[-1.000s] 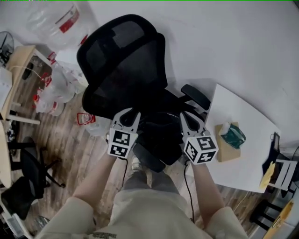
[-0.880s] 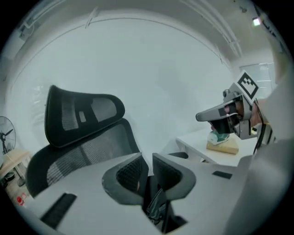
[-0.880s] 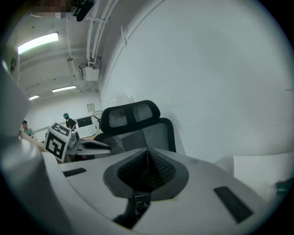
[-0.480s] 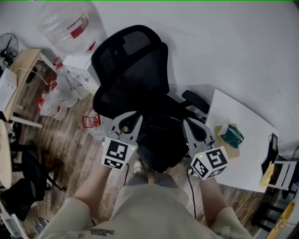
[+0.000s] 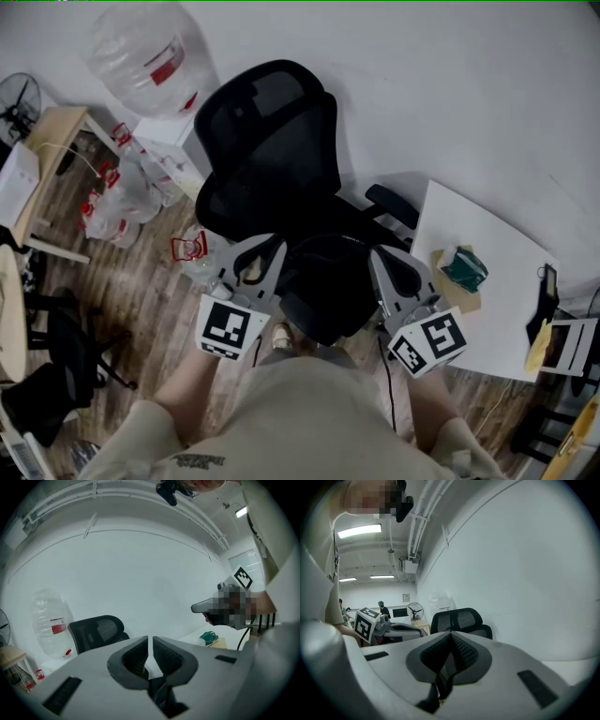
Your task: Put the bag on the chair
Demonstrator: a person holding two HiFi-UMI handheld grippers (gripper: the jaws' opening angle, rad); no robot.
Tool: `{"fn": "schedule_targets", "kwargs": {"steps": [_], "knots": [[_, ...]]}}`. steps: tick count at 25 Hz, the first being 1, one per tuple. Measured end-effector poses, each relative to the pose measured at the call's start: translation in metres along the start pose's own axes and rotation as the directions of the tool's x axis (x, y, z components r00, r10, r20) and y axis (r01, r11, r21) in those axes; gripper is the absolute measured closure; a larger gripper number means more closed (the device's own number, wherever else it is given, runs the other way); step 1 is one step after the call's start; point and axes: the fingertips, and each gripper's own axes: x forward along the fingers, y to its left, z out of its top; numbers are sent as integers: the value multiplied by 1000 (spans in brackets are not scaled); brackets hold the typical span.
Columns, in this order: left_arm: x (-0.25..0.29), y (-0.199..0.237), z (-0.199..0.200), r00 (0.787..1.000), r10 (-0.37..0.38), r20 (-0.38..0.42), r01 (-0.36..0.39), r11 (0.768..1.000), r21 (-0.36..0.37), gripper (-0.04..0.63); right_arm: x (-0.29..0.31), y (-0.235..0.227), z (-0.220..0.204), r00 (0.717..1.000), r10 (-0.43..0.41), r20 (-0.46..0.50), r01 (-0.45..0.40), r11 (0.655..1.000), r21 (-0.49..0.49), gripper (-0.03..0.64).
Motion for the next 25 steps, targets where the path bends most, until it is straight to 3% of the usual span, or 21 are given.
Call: {"fn": "schedule_targets", "kwargs": {"steps": [5,17,25], "knots": [[-21,-8,12,999,0,39,0,1000,-1,551,-15,12,2,1000,11,-5,-11,1000,-6,595],[-35,-9,11,999,12,46,-10,999,-40,561,-21,34,3,999,39,-21,-39,999,-17,595],[-33,1,12,999,28,38,-28,1000,-9,561,-13,30,2,999,39,-23,-39,999,-16,595]]}}
